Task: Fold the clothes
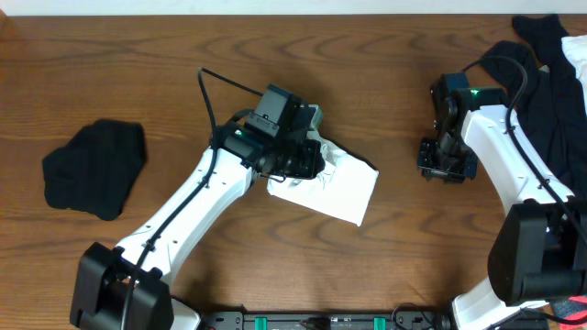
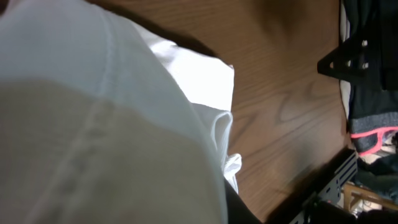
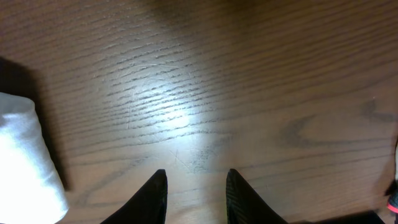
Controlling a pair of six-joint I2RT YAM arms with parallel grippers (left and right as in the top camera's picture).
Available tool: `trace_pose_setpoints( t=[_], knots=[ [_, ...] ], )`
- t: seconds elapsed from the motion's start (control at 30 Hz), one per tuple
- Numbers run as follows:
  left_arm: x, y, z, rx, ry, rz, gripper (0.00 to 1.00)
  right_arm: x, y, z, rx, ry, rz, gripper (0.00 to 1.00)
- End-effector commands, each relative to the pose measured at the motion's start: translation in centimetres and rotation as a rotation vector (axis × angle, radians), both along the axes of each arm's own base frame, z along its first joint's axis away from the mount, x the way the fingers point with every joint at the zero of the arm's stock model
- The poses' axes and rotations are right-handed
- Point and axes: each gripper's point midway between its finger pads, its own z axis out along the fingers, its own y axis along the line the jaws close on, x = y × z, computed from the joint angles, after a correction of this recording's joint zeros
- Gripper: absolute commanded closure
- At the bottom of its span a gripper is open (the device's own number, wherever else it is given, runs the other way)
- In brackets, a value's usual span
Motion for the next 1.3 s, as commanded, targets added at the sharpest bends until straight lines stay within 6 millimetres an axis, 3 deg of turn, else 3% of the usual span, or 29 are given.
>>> trace_pose_setpoints(
  t=[0.0,0.47,0.57,0.67,0.8,0.93,1.1,1.17,1.27],
  knots=[
    [0.5,-0.3,0.8,0.004,-0.036,0.023,0.84,0.3,-0.3,0.3,-0.007,-0.011,0.007,0.70],
    [-0.5,-2.7,0.7,-0.013,-0.058,-0.039,0.78,0.3,-0.1,0.3,0.008,-0.010,0.005,0.70],
    [-1.6,-4.7,-0.3,-0.024,-0.043,-0.097,0.78,0.3,-0.1,0.3,0.008,-0.011,0.005,0.70],
    [-4.0,-7.7,-1.2,-0.063,-0.008,-0.202,0.74,0.5,0.0,0.3,0.009,-0.018,0.005,0.70],
    [-5.2,-8.7,-1.2,-0.061,-0.039,-0.275,0.68,0.5,0.0,0.3,0.008,-0.017,0.005,0.69],
    [-4.8,-7.8,0.3,-0.074,-0.059,-0.252,0.67,0.5,0.0,0.3,0.008,-0.018,0.005,0.69],
    [-3.6,-4.7,3.8,-0.098,-0.114,-0.182,0.67,0.6,0.5,0.2,0.043,-0.021,0.022,0.68],
    [-2.7,-2.5,5.2,-0.080,-0.156,-0.131,0.67,1.1,2.8,0.2,0.182,-0.040,0.138,0.74],
    [-0.4,2.2,6.3,0.014,-0.225,0.022,0.67,1.6,9.1,1.8,0.558,-0.128,0.403,0.76]
  ],
)
